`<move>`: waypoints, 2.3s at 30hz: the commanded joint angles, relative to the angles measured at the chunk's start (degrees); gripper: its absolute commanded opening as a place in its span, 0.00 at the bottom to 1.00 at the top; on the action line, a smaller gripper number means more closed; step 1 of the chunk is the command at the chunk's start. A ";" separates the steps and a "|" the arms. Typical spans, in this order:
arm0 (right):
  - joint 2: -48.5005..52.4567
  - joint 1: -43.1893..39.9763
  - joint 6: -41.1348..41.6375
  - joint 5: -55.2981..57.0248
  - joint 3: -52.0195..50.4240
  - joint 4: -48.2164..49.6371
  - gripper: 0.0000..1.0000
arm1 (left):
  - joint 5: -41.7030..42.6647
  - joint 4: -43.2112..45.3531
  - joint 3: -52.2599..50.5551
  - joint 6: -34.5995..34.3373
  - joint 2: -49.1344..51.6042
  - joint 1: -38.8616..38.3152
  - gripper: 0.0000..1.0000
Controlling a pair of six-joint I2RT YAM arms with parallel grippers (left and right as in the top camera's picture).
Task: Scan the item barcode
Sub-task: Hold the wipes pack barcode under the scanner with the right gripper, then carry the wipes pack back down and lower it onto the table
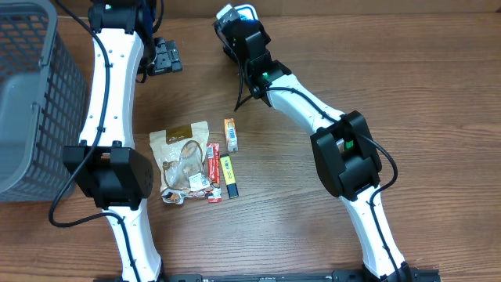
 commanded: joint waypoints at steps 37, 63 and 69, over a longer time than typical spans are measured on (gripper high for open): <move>-29.46 -10.56 23.87 -36.46 -18.56 -68.26 0.08 | -0.76 0.04 0.07 1.29 -0.46 0.11 1.00; -29.46 -12.96 23.85 -36.41 -21.57 -65.35 1.00 | -0.76 0.04 0.07 1.29 -0.46 0.11 1.00; -29.46 -12.98 23.85 -36.41 -21.57 -65.35 1.00 | -0.76 0.04 0.07 1.29 -0.46 0.11 1.00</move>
